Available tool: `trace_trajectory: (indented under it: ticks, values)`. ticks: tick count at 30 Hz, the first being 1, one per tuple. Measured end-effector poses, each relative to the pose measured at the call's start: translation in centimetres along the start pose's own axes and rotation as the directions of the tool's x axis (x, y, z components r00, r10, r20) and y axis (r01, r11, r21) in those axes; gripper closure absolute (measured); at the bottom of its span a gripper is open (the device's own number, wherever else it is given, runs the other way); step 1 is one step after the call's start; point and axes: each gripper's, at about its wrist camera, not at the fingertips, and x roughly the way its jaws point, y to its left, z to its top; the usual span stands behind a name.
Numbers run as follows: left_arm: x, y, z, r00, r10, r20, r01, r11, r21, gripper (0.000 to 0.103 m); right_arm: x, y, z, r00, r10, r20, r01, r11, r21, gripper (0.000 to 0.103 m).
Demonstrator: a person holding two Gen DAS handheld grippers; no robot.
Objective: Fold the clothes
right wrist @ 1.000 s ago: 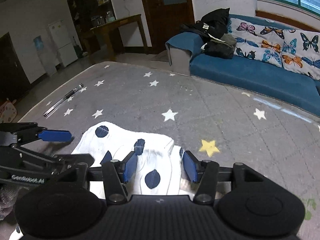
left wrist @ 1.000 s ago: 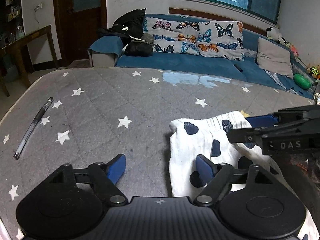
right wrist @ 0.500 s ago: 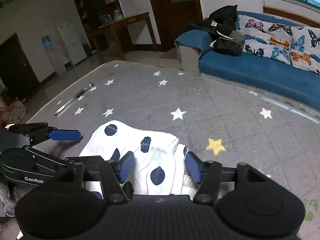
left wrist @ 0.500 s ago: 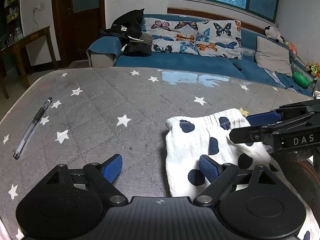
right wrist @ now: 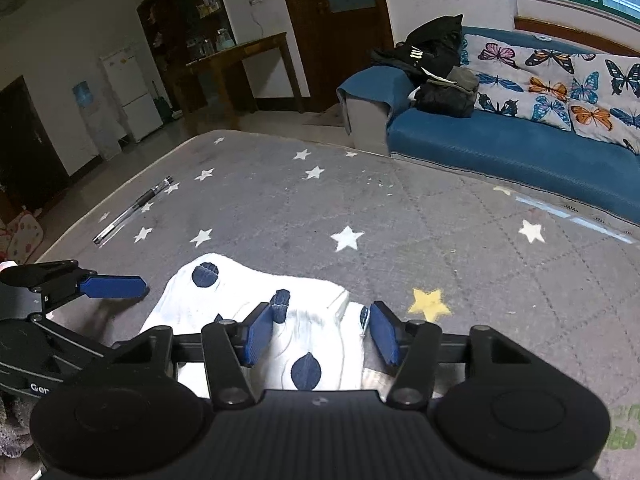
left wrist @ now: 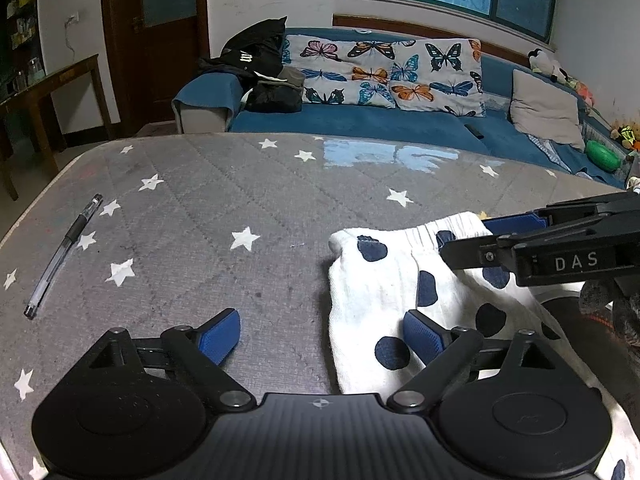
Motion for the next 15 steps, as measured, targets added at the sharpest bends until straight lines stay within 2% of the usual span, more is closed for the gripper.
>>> trace_trajectory:
  ticks: [3,8,10,13,15]
  values:
    - [0.07,-0.02,-0.08,1.0,-0.001,-0.001,0.001,1.0,0.0,0.012,0.13,0.13,-0.05,1.0,-0.005,0.005,0.005,1.0,-0.009,0.05]
    - [0.04,-0.09,-0.21,1.0,-0.001,0.002,0.001,1.0,0.003,0.012,0.01,0.23,0.02,1.0,-0.017,0.005,0.017,1.0,-0.018,0.063]
    - [-0.08,-0.12,-0.25,1.0,-0.003,0.006,0.003,1.0,0.007,0.012,-0.1,-0.1,0.13,1.0,-0.01,0.01,0.01,1.0,-0.002,0.063]
    - [-0.07,-0.19,-0.28,1.0,0.001,0.005,-0.001,1.0,0.005,0.012,0.02,-0.54,0.15,1.0,0.006,0.015,-0.006,1.0,0.024,0.055]
    - [-0.04,-0.22,-0.23,1.0,0.001,0.005,-0.001,1.0,0.003,0.011,0.13,-0.5,0.15,1.0,0.004,0.02,-0.004,1.0,0.025,0.055]
